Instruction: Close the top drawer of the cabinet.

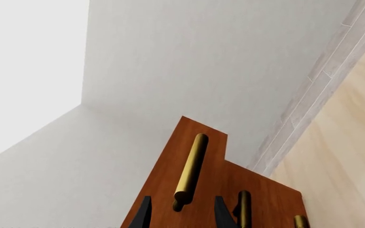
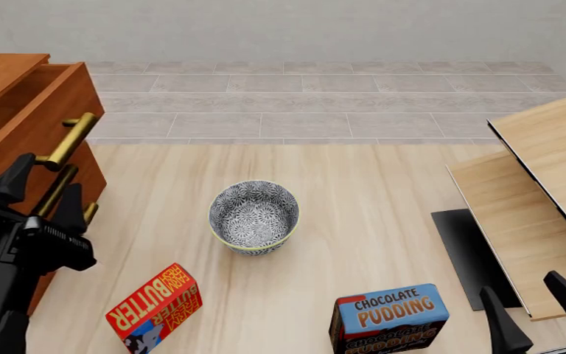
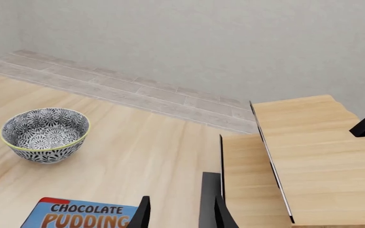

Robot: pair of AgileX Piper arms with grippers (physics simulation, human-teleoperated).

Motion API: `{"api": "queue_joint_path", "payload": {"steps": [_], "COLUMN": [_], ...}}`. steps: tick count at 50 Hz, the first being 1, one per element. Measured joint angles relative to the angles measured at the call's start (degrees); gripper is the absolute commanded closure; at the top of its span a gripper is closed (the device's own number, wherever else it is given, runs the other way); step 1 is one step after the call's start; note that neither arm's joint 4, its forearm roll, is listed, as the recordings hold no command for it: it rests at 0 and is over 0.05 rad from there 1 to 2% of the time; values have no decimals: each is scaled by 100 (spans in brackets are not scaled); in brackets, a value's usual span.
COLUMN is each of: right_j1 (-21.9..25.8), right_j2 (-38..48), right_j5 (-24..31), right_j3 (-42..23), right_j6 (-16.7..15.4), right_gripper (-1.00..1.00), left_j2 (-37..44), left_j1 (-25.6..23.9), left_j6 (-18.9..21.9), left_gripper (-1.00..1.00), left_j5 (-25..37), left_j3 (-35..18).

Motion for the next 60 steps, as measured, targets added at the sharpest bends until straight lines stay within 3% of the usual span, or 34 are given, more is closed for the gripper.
{"api": "queue_joint_path", "payload": {"steps": [60], "right_j1": [-96], "right_j2": [0], "right_j5": [-10], "right_j3": [-1], "right_j6": [-8], "right_gripper": [-100], "left_j2": [181], "left_j1": [544], "left_j6": [-62], "left_gripper": [-100], "left_j5": [8], "left_j3": [-174]}}
